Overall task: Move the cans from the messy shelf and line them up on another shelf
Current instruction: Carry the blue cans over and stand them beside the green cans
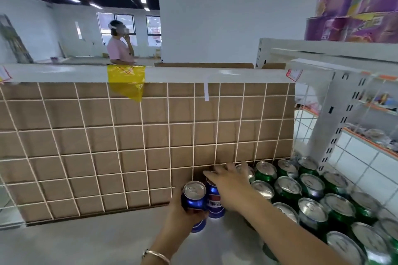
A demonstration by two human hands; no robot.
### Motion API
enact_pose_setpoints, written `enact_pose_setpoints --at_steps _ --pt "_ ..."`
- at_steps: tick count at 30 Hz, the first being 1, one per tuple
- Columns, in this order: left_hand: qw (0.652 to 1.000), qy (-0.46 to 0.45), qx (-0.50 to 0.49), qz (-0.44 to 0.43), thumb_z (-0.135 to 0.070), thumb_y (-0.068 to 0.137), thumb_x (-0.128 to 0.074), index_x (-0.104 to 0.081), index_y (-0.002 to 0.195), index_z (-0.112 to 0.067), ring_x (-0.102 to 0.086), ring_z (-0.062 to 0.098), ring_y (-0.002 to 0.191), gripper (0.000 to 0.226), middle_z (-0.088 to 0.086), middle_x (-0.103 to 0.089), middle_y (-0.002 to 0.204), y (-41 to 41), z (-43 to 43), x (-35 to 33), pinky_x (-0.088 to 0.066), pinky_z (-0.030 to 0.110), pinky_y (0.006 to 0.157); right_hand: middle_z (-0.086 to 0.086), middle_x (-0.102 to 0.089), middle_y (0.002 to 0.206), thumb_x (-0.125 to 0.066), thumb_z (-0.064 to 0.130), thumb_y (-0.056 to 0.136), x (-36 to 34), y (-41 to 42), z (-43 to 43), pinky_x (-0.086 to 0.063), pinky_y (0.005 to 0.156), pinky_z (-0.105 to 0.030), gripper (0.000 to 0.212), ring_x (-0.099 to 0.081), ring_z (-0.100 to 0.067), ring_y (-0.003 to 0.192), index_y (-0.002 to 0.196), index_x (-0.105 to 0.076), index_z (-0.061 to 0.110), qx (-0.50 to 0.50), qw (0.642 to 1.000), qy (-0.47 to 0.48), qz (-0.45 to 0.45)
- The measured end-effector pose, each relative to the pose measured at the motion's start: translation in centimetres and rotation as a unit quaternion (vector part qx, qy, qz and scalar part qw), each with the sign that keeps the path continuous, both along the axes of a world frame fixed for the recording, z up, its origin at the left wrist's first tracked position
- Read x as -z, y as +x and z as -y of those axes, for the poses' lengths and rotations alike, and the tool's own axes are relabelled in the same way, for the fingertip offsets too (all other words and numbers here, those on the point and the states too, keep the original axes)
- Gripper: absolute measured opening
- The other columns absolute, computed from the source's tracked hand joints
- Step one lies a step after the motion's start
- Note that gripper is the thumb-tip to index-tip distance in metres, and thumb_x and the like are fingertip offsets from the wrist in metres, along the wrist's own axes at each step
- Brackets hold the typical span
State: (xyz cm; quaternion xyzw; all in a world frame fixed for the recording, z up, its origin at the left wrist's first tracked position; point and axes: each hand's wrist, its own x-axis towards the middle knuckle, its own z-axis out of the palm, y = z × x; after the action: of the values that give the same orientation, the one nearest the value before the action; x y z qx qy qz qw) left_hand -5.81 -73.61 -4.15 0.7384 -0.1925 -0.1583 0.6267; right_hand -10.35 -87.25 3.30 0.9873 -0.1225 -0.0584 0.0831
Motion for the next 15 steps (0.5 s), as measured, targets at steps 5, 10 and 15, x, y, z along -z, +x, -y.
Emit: enact_pose_setpoints --at_steps 5,10,15 --pt "0.998 0.021 -0.037 0.040 0.006 0.057 -0.081 -0.044 0.097 -0.034 -0.059 0.010 0.101 0.068 -0.007 -0.059 0.107 1.3 2.8 2.2 -0.046 0.009 0.076 -0.005 -0.021 0.154 -0.063 0.012 0.083 0.5 0.2 1.7 -0.002 0.112 -0.060 0.082 -0.010 -0.031 0.143 0.148 -0.020 0.034 0.007 0.999 0.000 0.045" --pt "0.963 0.225 -0.090 0.118 -0.035 0.058 -0.084 -0.032 0.132 -0.033 -0.034 0.027 0.129 0.090 0.003 -0.033 0.138 2.9 3.4 1.3 -0.032 0.043 0.111 -0.010 -0.023 0.147 -0.066 0.018 0.081 0.3 0.3 2.2 -0.005 0.112 -0.055 0.073 -0.014 -0.032 0.139 0.144 -0.031 0.031 -0.001 0.997 -0.011 0.079" --pt "0.949 0.262 -0.076 0.156 -0.042 0.062 -0.081 -0.028 0.135 -0.025 -0.037 0.023 0.132 0.092 -0.001 -0.034 0.142 2.9 3.4 0.9 -0.029 0.042 0.109 -0.008 -0.029 0.146 -0.065 0.024 0.083 0.9 0.4 2.5 -0.006 0.112 -0.053 0.070 -0.017 -0.031 0.139 0.143 -0.030 0.033 0.012 0.997 0.003 0.082"
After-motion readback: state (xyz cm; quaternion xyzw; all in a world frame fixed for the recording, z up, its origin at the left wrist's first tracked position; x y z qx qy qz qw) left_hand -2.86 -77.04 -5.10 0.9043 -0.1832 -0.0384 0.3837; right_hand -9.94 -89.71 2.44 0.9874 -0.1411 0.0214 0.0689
